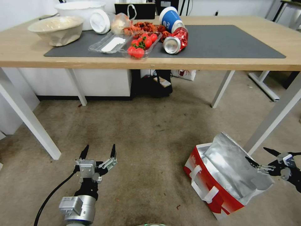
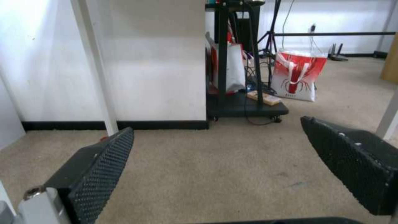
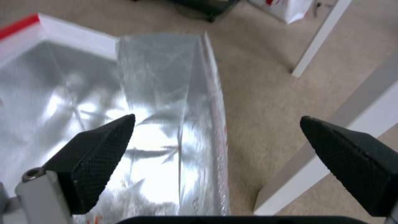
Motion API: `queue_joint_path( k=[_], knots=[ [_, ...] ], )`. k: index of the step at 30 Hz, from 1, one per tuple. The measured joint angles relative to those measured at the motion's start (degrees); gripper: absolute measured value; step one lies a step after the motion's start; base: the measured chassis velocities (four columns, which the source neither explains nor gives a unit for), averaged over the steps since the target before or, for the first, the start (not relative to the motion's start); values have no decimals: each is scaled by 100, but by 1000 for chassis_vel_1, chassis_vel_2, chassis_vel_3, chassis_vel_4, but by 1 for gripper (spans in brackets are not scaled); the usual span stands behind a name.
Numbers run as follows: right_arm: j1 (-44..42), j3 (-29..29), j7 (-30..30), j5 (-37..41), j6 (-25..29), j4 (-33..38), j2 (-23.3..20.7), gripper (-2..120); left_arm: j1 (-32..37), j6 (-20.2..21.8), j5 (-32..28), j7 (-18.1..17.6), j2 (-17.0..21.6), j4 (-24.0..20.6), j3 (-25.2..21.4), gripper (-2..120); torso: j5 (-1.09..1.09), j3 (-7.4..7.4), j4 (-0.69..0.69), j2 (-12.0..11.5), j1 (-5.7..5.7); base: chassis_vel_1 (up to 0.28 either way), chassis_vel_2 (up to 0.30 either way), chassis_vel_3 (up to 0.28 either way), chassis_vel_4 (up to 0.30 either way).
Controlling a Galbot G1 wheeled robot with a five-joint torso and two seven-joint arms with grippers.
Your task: Pick up the food delivery bag from the floor and place it on the table.
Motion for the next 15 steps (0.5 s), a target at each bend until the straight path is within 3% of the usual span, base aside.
queue_joint_path(
  k=[15],
  knots=[
    [444,-489,-44,-660,-269,-419,-36,100,103,-33,124,-82,-8,34,-10,100,1,0,-1,2,0,0,0,0,0]
  ],
)
